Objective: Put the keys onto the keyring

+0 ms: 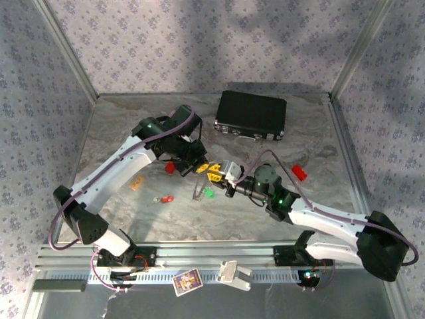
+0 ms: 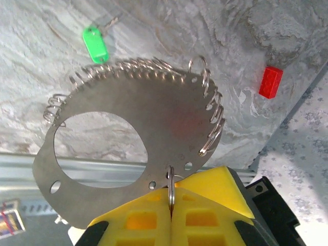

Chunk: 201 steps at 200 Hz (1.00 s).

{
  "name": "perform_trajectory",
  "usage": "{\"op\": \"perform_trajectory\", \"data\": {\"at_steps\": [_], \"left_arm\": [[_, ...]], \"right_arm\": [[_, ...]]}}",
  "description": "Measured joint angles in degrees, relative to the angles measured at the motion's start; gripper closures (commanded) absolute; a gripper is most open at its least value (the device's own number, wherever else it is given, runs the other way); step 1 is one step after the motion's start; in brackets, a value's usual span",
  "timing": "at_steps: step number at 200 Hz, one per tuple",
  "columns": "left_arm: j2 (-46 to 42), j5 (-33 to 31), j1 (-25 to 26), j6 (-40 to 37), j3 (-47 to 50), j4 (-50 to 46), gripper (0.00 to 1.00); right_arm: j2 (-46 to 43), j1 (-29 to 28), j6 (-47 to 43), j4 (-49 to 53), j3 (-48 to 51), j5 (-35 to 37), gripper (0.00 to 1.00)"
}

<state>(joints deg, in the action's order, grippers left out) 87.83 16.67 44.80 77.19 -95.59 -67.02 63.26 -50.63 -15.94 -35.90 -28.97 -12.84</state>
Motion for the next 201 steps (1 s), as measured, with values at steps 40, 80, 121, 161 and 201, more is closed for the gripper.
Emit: {"op": "perform_trajectory", "data": {"at_steps": [40, 80, 121, 161, 201], "left_arm": [[-0.44, 2.73, 0.00, 6.38, 1.40, 1.88, 1.00], [-3.87, 3.93, 0.24, 12.41, 7.58, 5.11, 1.00], [-7.19, 5.18, 0.33, 16.50, 10.08, 7.45, 1.00], [-7.67, 6.21, 0.33, 18.32, 11.34, 9.09, 1.00], [-7.72, 6.58, 0.33, 19.54, 12.72, 10.64, 1.00]], "right_arm": [[0.48, -0.11, -1.05, -2.75, 1.38, 0.02, 0.73], [0.48, -0.52, -1.62, -3.67, 2.10, 0.07, 0.71], [0.83, -1.31, -1.66, -5.55, 2.10, 0.00, 0.71], [1.22, -1.79, -3.26, -6.36, 2.89, -1.11, 0.71], [0.94, -1.25, -4.22, -6.36, 3.76, -1.53, 0.75]]}}
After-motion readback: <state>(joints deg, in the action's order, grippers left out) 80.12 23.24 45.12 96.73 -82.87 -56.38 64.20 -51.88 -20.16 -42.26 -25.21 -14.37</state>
